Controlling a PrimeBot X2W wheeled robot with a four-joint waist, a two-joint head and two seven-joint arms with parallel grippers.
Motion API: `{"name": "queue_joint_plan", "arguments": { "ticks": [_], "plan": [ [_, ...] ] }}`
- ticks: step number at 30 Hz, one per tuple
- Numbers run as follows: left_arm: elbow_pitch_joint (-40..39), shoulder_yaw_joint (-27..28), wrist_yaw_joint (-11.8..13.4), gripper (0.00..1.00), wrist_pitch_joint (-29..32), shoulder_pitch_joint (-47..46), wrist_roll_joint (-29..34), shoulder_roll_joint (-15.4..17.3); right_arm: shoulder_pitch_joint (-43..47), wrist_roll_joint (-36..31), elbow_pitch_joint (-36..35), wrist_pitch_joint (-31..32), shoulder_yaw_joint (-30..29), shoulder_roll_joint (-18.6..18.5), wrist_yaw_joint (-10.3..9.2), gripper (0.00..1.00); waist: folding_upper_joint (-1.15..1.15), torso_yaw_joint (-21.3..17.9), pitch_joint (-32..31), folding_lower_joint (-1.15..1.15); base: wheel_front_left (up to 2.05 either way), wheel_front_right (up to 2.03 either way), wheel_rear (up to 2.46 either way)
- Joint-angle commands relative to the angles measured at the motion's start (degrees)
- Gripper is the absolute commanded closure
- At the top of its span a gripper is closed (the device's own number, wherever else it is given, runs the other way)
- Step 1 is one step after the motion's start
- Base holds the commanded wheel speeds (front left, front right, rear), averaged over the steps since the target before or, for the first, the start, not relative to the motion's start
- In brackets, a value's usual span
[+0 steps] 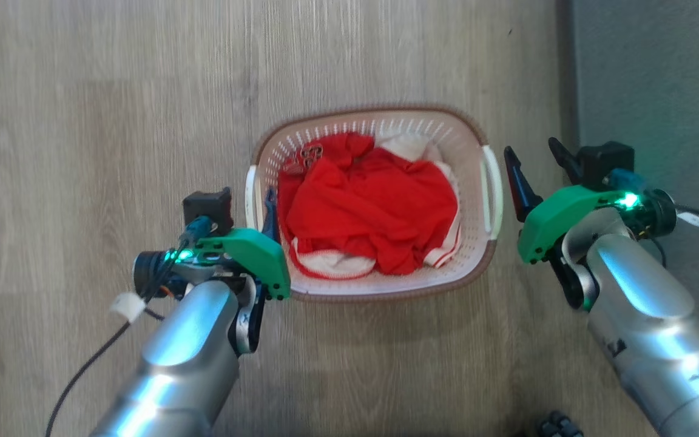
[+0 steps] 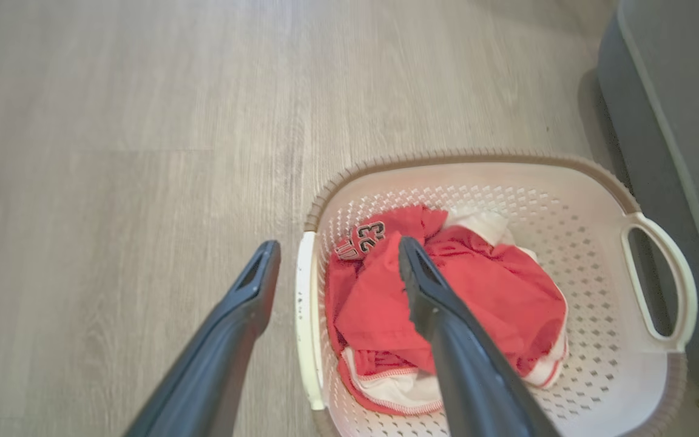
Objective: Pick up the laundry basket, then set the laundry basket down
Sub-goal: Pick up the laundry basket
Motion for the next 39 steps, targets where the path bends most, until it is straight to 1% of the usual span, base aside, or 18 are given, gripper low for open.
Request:
{"name": "queue_joint_plan", "arguments": {
  "ticks": [1,5,9,12,13,18,22,26,32,39],
  "plan": [
    [1.5,-1.1,-1.2,0.0,-0.4,-1.4,-2.2,0.5,-0.5,2.9,1.5,-0.3,1.6,0.3,0.41,0.0,0.0,0.9,3.4,-0.02,0.0,0.0,0.0],
    [5.3,-5.2,-2.4,0.0,-0.4,-4.5,-6.1,0.5,-2.7,5.0,6.5,-0.2,4.4,0.1,0.41,0.0,0.0,1.4,5.4,-0.02,0.0,0.0,0.0],
    [8.8,-9.0,-2.8,0.0,-0.4,-7.3,-9.8,0.5,-4.8,7.2,10.0,0.1,6.8,0.4,0.41,0.0,0.0,1.4,7.4,-0.02,0.0,0.0,0.0],
    [11.1,-11.3,-2.9,0.0,-0.4,-9.4,-12.8,0.5,-6.5,9.2,12.3,1.5,8.2,0.8,0.41,0.0,0.0,1.2,9.0,-0.02,0.0,0.0,0.0],
    [11.1,-11.3,-2.9,0.0,-0.4,-9.4,-12.8,0.5,-6.5,9.2,12.3,1.5,8.2,0.8,0.41,0.0,0.0,1.2,9.0,-0.02,0.0,0.0,0.0],
    [15.1,-16.2,-2.8,0.0,0.2,-13.5,-17.0,0.5,-9.5,12.0,13.3,3.4,11.2,0.8,0.41,0.0,0.0,1.0,12.0,-0.02,0.0,0.0,0.0],
    [17.2,-19.0,-2.5,0.0,0.9,-16.6,-19.6,0.5,-11.7,14.7,13.8,5.1,13.0,0.4,0.41,0.0,0.0,0.8,13.9,-0.02,0.0,0.0,0.0],
    [18.7,-21.7,-2.9,0.0,3.1,-18.8,-22.0,0.5,-13.3,18.9,14.4,8.5,13.4,1.0,0.41,0.0,0.0,0.6,15.4,-0.02,0.0,0.0,0.0],
    [19.9,-24.8,-3.3,0.0,5.7,-21.6,-24.8,0.5,-15.7,21.7,14.5,11.5,16.1,1.0,0.41,0.0,0.0,0.3,17.2,-0.02,0.0,0.0,0.0],
    [21.0,-28.5,-4.0,0.0,8.7,-24.0,-26.6,0.5,-17.8,24.3,16.2,15.3,18.6,1.6,0.41,0.0,0.0,0.0,18.7,-0.02,0.0,0.0,0.0]
  ]
}}
